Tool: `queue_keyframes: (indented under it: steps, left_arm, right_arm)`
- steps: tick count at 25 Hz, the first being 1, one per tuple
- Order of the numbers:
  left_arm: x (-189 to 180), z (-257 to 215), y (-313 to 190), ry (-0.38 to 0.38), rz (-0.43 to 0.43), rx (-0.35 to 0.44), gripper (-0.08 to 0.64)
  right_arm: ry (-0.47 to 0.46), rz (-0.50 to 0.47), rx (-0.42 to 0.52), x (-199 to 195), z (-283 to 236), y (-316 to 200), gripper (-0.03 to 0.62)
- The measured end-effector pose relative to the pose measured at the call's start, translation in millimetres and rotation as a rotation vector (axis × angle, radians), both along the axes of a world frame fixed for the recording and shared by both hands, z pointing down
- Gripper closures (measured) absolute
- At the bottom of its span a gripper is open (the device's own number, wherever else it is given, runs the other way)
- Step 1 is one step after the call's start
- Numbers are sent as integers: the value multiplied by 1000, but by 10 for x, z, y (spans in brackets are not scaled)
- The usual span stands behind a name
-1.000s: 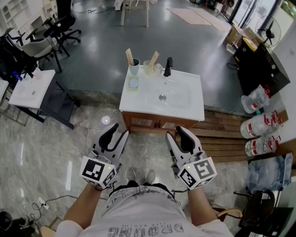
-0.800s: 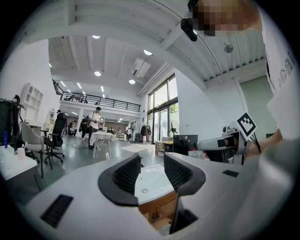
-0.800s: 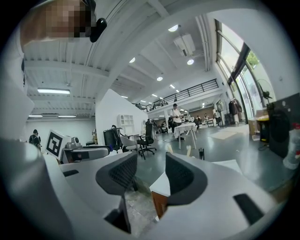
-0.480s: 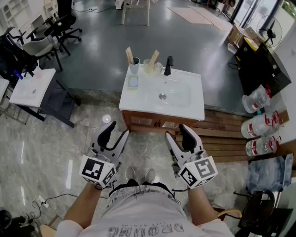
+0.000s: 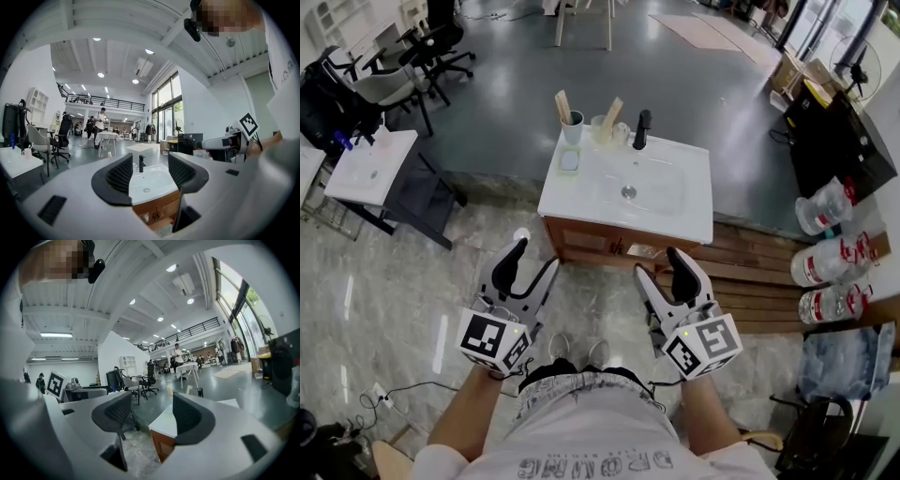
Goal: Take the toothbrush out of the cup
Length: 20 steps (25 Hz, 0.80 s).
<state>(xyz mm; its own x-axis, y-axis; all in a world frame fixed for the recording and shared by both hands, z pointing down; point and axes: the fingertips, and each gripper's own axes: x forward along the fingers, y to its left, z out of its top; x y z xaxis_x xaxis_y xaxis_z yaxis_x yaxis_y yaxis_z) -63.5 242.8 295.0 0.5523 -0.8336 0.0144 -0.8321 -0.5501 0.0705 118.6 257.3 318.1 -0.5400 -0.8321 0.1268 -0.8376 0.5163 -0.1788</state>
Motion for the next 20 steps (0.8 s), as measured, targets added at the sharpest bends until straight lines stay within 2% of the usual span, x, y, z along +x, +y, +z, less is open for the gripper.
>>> queue_keyframes:
  steps: [8, 20]
  left_arm:
    - [192, -10, 9, -19, -33, 11, 304]
    - [352, -79, -196, 3, -52, 33, 304]
  right_arm:
    - [-11, -20, 8, 272, 41, -2, 307]
    - [-4, -20, 40, 534, -62, -248, 307]
